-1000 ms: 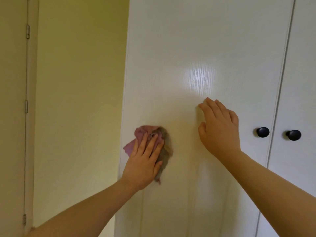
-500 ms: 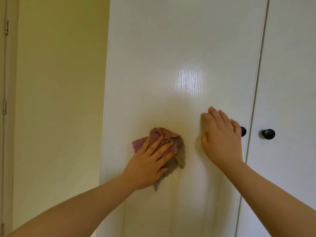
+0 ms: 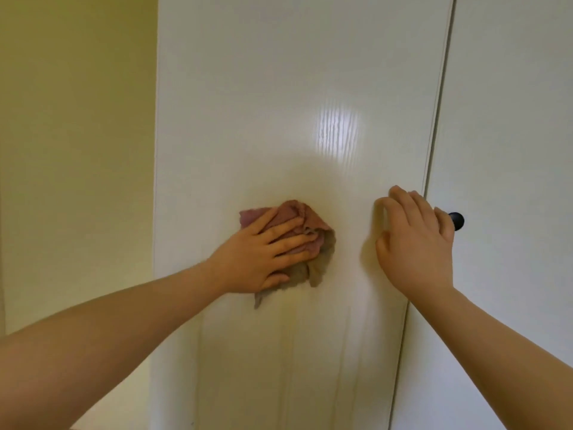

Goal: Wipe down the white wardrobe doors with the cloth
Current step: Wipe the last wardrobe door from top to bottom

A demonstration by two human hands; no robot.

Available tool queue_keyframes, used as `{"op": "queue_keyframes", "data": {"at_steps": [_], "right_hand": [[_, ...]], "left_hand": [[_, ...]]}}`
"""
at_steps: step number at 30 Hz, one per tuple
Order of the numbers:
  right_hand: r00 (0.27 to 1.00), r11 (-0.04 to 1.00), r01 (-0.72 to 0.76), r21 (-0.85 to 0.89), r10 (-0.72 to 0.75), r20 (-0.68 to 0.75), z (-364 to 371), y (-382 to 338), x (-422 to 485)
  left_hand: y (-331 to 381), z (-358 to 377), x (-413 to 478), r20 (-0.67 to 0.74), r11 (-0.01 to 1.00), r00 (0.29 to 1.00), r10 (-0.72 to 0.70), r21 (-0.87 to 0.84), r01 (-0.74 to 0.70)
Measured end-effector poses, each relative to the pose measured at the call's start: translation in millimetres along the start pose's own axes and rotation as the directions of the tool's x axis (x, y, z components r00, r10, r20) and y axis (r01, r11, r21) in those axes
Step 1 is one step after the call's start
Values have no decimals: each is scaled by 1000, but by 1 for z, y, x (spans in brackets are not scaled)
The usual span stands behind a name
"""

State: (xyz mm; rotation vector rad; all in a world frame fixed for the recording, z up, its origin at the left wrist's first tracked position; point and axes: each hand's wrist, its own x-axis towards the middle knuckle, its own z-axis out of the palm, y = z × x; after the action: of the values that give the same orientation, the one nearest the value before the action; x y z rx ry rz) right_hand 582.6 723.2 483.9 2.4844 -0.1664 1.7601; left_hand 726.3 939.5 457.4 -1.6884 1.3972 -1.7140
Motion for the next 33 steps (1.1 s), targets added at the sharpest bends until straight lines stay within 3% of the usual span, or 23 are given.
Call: {"op": "queue_keyframes", "data": {"at_steps": [1, 3, 5, 6, 7, 10, 12, 13, 15, 18, 20, 23, 25, 27, 31, 33], "right_hand": [[1000, 1000, -13, -5, 13, 5, -3, 4, -2], [999, 999, -45, -5, 45, 27, -3, 10, -5], [997, 999, -53, -8, 53, 64, -2, 14, -9], [994, 999, -51, -8, 51, 97, -2, 16, -10], [989, 999, -54, -5, 54, 134, -2, 17, -10], [983, 999, -20, -26, 24, 183, -8, 21, -7], [981, 998, 26, -59, -14, 195, -11, 26, -4], [980, 996, 47, -70, -32, 198, -14, 30, -3], [983, 992, 88, -95, -71, 171, -17, 35, -4], [997, 996, 39, -84, -33, 67, -15, 49, -10], [996, 998, -4, -69, 10, 85, -14, 54, -18], [991, 999, -5, -41, 11, 136, -17, 58, -23], [992, 998, 17, -59, -10, 123, -20, 61, -26], [997, 997, 31, -64, -26, 67, -24, 64, -26], [998, 998, 62, -2, -61, 33, -26, 59, -34], [997, 997, 47, 66, -52, 61, -21, 58, -38]], "left_hand": [[-15, -2, 8, 1, 999, 1000, -18, 41, 18], [-29, -4, 31, -15, 962, 965, -262, 73, 263], [-6, -3, 54, -53, 851, 849, -525, -7, 525], [16, -1, 61, -41, 817, 816, -577, -51, 575], [37, 1, 61, -35, 834, 834, -550, -73, 547], [61, 2, 43, -1, 973, 974, -225, -48, 225], [44, -2, 37, 20, 993, 993, -119, 11, 119], [34, -4, 38, 10, 990, 991, -131, 49, 130], [19, -6, 44, -7, 948, 950, -311, 73, 311], [39, -6, 64, -25, 813, 813, -582, -7, 582], [77, 1, 68, 0, 829, 831, -557, -60, 556], [106, 4, 53, 38, 942, 943, -330, -46, 331], [99, 2, 51, 30, 964, 964, -265, -15, 266], [87, -3, 63, 20, 955, 955, -297, 17, 296], [103, -3, 95, 20, 829, 831, -555, -64, 555], [127, 4, 90, 53, 839, 844, -534, -86, 537]]}}
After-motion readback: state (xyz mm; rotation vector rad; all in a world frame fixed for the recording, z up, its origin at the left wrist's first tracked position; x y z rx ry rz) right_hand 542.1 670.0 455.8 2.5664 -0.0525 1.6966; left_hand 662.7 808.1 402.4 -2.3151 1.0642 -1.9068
